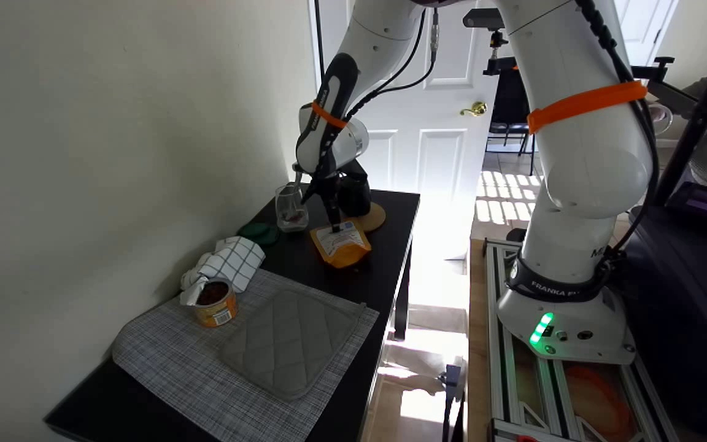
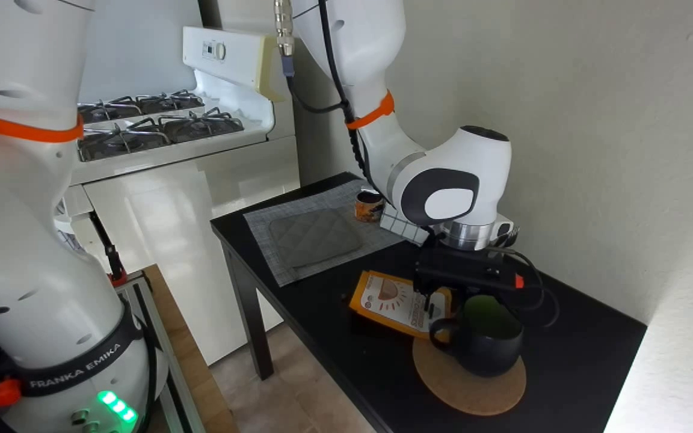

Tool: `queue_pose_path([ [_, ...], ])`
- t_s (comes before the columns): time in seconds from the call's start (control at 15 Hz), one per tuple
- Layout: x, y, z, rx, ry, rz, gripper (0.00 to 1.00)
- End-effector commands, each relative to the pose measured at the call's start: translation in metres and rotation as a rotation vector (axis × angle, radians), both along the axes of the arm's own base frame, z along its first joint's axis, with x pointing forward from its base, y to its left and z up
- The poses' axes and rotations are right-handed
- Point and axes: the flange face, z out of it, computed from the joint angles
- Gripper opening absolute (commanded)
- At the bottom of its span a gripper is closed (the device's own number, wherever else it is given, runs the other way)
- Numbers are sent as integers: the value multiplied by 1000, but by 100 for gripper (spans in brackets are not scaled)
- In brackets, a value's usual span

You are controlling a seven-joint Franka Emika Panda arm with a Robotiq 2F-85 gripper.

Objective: Make the dried mango package stand upright

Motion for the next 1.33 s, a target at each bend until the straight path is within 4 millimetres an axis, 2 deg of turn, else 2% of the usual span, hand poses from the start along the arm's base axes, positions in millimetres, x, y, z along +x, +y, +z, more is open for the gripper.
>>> queue_pose_path([
  [0.0,1,4,-16,-31,22,7,51],
  [0.13,2,5,-16,-48,24,13,37],
  [0.4,4,7,-11,-62,17,15,1],
  [0.8,2,20,3,-42,7,16,1],
  [1.0,-6,38,23,-26,-20,44,1],
  [1.27,-22,63,61,-5,-64,85,1],
])
